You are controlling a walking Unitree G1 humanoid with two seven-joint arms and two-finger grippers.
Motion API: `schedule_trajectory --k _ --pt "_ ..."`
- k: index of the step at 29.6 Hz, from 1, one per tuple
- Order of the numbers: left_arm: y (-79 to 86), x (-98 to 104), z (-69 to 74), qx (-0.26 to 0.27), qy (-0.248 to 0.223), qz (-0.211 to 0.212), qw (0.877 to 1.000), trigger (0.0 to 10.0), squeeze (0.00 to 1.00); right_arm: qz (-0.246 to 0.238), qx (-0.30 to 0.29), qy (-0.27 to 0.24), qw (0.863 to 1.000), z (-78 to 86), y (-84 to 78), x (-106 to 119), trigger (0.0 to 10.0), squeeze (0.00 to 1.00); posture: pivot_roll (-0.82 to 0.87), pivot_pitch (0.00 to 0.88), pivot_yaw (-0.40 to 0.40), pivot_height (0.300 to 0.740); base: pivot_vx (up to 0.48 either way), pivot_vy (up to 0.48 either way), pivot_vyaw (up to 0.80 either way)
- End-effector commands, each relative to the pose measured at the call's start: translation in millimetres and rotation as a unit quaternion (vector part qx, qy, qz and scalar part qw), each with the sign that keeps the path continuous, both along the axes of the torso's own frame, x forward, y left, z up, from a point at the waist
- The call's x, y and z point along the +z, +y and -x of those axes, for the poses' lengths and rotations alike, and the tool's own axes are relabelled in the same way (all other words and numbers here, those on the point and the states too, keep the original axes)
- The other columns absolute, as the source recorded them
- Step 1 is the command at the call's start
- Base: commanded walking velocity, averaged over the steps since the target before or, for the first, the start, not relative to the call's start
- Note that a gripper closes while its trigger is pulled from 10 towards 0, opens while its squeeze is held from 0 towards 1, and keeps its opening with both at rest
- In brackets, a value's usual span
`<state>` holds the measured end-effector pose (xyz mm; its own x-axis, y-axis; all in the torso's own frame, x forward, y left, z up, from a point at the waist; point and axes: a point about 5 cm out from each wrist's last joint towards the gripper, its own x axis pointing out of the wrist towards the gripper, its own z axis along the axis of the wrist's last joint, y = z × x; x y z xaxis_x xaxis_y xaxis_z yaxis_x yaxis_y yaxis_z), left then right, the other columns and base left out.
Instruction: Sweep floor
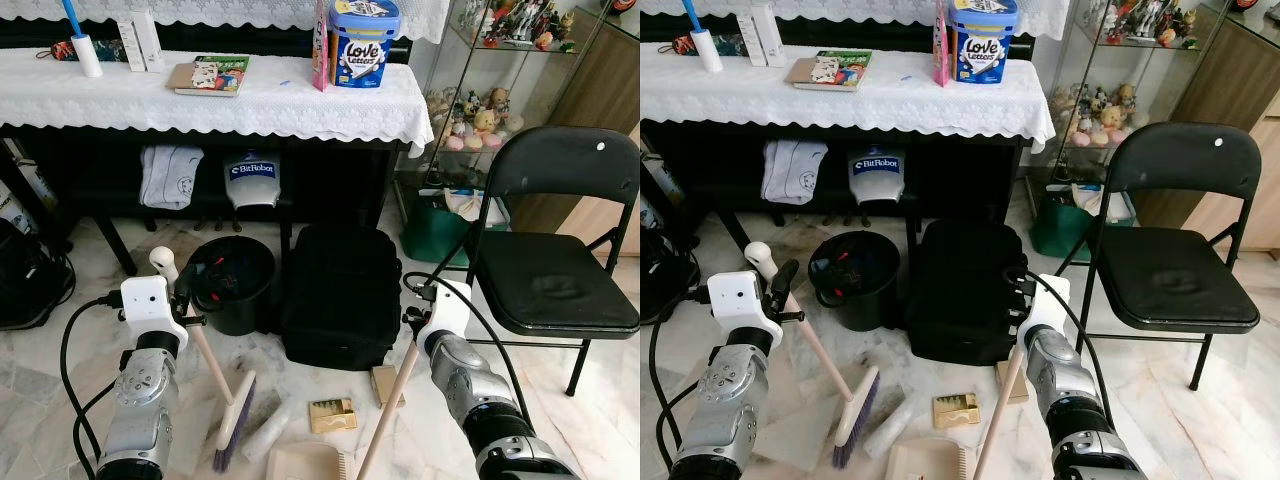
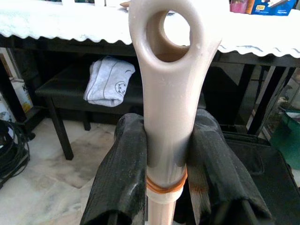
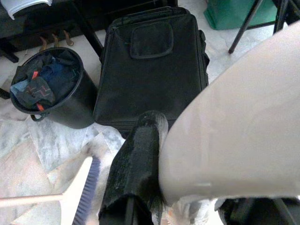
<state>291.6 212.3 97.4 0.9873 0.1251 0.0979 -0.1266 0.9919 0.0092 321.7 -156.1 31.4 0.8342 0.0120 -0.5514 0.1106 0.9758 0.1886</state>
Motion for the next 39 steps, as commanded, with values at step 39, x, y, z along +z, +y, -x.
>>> schedule_trajectory --k 39 --pt "7.0 8 -1.0 0.032 -0.026 -0.006 0.999 10.0 0.0 0.194 0.016 -0.199 0.961 -0.4 1.6 33 10.0 0.0 0.04 0.023 -0.028 0.74 0.0 0.0 0.0"
